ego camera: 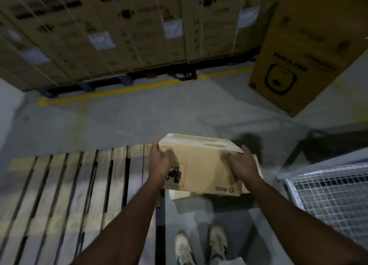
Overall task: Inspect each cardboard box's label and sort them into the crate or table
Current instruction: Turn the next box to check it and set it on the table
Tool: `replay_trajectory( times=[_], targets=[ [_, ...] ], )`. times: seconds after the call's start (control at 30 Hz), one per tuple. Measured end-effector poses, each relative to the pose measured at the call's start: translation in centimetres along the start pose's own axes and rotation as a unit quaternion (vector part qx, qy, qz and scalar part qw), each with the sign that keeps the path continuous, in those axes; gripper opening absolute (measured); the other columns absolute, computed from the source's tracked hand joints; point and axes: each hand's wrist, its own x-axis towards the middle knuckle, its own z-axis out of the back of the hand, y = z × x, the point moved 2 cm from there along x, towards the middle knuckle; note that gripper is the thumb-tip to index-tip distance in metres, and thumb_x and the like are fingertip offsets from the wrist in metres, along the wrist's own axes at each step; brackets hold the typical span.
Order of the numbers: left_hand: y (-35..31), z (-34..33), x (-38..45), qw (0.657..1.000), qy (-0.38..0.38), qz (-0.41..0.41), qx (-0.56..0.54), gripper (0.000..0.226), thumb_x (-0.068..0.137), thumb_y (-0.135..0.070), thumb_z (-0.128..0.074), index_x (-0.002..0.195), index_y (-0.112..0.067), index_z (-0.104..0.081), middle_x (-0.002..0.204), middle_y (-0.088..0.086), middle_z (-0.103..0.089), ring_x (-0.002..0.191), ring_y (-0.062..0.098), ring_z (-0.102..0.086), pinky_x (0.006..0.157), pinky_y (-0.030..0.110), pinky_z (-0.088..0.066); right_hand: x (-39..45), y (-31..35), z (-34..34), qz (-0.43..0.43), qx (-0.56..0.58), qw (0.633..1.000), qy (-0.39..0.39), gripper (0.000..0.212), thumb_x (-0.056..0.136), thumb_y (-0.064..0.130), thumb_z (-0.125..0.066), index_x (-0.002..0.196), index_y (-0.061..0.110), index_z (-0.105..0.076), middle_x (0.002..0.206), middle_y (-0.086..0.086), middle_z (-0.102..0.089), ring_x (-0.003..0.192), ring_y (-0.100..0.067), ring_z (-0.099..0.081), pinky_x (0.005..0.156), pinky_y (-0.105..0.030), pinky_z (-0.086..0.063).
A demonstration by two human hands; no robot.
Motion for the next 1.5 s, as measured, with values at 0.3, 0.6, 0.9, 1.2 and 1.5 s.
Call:
replay_trajectory(
  times=[0.3,0.6,0.9,1.2,1.5],
  targets=[
    [-14.0,4.0,-10.0,0.983,0.013,-0.178,0.035,0.057,0.099,-0.026,-0.057,0.151,-0.032,-0.035,0.144,-0.001,-0.052,0.126,0.019,-0.053,0.095,0.04,-0.051,-13.0,6.7,12.3,0.08,0.076,0.987,-0.115,0.056,0.088,0.038,-0.069,0.137,0.026,-0.044,0.132,-0.002,-0.056,0.113,-0.022,-0.055,0.086,-0.04,-0.052],
    [-20.6,4.6,-19.5,0.941,0.101,-0.322,0.008,0.062,0.095,-0.037,-0.065,0.15,-0.032,-0.037,0.14,-0.003,-0.055,0.119,0.014,-0.058,0.097,0.044,-0.053,-27.3,5.3,20.6,0.117,0.132,0.938,-0.299,0.065,0.085,0.039,-0.07,0.141,0.032,-0.039,0.138,-0.002,-0.048,0.121,-0.021,-0.049,0.094,-0.045,-0.048],
    [-25.2,-0.5,-29.8,0.897,0.254,-0.357,-0.053,0.065,0.075,-0.036,-0.086,0.126,-0.03,-0.046,0.12,-0.008,-0.061,0.104,0.007,-0.064,0.087,0.046,-0.06,-40.5,0.0,27.8,0.096,0.14,0.851,-0.496,0.064,0.085,0.043,-0.068,0.141,0.033,-0.039,0.136,0.001,-0.049,0.12,-0.019,-0.048,0.096,-0.04,-0.045],
    [-29.1,-6.8,-42.8,0.808,0.411,-0.418,-0.064,0.054,0.079,-0.026,-0.083,0.122,-0.03,-0.051,0.122,-0.004,-0.065,0.109,0.015,-0.068,0.086,0.049,-0.06,-51.0,-7.6,35.9,0.073,0.161,0.762,-0.623,0.07,0.083,0.039,-0.072,0.143,0.032,-0.038,0.132,-0.004,-0.049,0.113,-0.016,-0.048,0.093,-0.033,-0.042],
    [-30.4,-16.0,-56.0,0.732,0.507,-0.451,-0.055,0.055,0.081,-0.03,-0.08,0.127,-0.037,-0.052,0.125,-0.005,-0.065,0.111,0.017,-0.068,0.084,0.048,-0.061,-57.2,-17.2,45.6,0.04,0.169,0.74,-0.65,0.082,0.074,0.063,-0.063,0.144,0.038,-0.029,0.135,-0.001,-0.051,0.119,-0.022,-0.052,0.096,-0.05,-0.05]
  ],
)
